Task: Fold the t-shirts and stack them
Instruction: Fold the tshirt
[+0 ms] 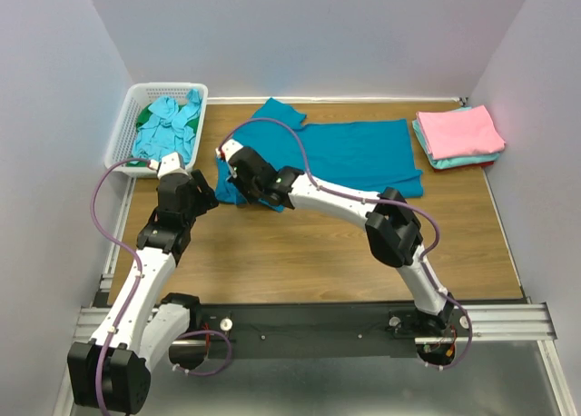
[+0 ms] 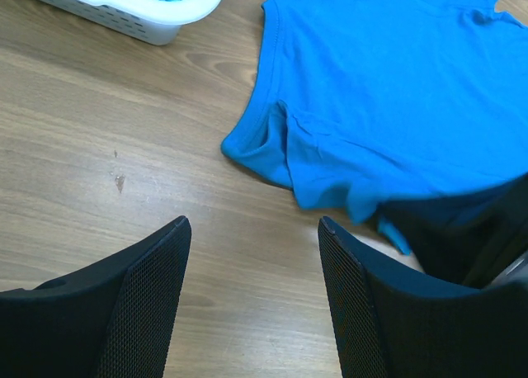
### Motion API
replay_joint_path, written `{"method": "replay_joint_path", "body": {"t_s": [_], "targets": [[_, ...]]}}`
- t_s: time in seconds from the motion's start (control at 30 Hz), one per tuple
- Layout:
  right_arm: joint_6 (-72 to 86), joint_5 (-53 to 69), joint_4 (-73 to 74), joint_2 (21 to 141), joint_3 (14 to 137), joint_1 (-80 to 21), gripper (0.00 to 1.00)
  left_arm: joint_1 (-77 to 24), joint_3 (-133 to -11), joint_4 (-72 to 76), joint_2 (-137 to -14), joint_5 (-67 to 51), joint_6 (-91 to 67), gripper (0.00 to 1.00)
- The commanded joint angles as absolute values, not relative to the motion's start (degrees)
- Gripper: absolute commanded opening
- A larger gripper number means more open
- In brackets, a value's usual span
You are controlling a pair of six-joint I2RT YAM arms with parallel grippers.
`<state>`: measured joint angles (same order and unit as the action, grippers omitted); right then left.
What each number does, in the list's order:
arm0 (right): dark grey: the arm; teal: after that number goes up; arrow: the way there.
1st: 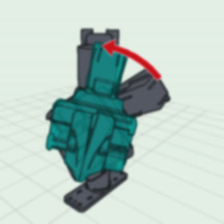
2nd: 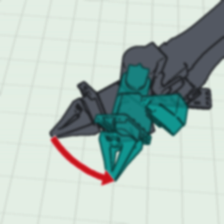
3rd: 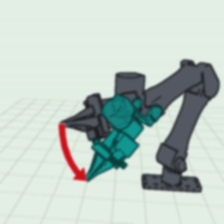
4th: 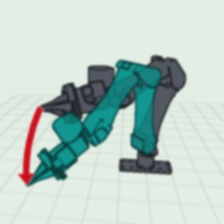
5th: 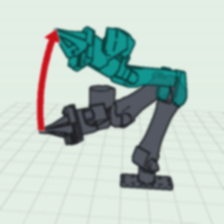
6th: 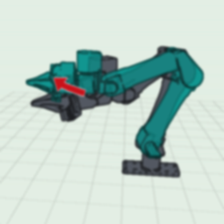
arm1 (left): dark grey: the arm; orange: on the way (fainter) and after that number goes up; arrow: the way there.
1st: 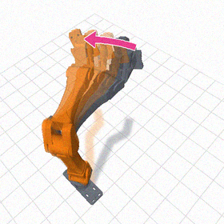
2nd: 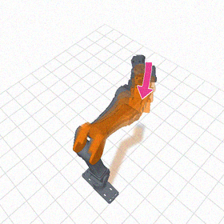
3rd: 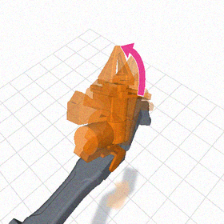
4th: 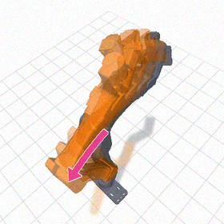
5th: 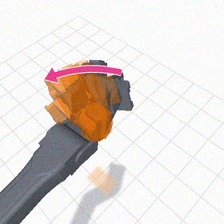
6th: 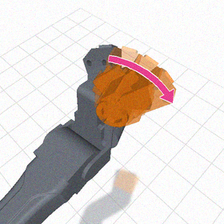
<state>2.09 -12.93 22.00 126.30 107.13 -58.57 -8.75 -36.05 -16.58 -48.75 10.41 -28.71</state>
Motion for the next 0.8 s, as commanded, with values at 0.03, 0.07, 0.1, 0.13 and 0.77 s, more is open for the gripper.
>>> {"method": "replay_joint_path", "body": {"t_s": [0.03, 0.07, 0.1, 0.13, 0.77], "targets": [[0.5, -18.8, 21.7, 131.9, 114.1, -54.0, 0.01, -9.1, -35.5, -15.0, -49.2, 9.5, -27.5, 0.71], [0.5, -19.1, 21.7, 133.0, 115.2, -52.7, 0.01, -9.1, -35.4, -15.0, -49.3, 9.4, -27.3, 0.71], [-0.1, -19.7, 21.6, 134.6, 118.0, -52.1, 0.01, -9.1, -35.3, -14.9, -49.5, 9.3, -27.2, 0.71], [-1.8, -20.0, 21.6, 135.8, 119.4, -51.1, 0.01, -9.1, -35.3, -14.9, -49.6, 9.1, -27.2, 0.71], [-10.4, -21.3, 12.2, 147.2, 134.9, -46.9, 0.03, -9.1, -35.4, -12.7, -56.9, 5.3, -25.8, 0.71]]}}
